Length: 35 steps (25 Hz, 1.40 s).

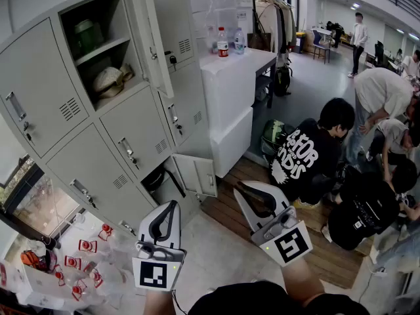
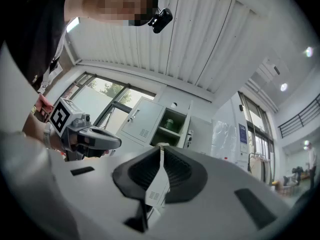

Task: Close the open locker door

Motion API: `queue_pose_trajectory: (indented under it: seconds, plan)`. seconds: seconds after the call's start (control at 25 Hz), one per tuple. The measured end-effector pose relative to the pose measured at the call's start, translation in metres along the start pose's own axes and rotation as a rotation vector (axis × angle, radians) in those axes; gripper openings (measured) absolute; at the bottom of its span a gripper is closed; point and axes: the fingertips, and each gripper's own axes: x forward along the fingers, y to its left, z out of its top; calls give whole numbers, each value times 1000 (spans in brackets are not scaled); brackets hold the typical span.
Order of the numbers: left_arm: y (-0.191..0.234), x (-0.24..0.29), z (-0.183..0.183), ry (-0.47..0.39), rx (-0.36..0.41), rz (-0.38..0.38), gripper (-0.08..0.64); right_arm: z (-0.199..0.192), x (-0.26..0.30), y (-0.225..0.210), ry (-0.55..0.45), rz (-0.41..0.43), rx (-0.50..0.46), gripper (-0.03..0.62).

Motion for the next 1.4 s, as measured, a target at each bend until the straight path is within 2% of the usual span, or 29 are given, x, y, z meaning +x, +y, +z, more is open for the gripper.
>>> queue_pose_trajectory:
  seconds: [0.36,0.56,0.72,0.96,1.16,1.4]
  plan:
    - [8,-10,-1,-6,0,-22,21,0,1,14,20,-14,-15,43]
    - [20,-26,-6,-2,-3,-28,23,-1,8,26,12,-49,14,44]
    - [42,-43,-19,30,27,-26,21,-10,23,34,23,-93,-32,44]
    - [84,-65,-37,40,-15,4,22,-27,45,55,40,-117,26,44]
    - [93,-58,-50,54,-16,-3,22,-44,56,47,48,-136,80,44]
    - [102,-17,-75,88,-10,2,22,-80,78,13,49,-129,128,44]
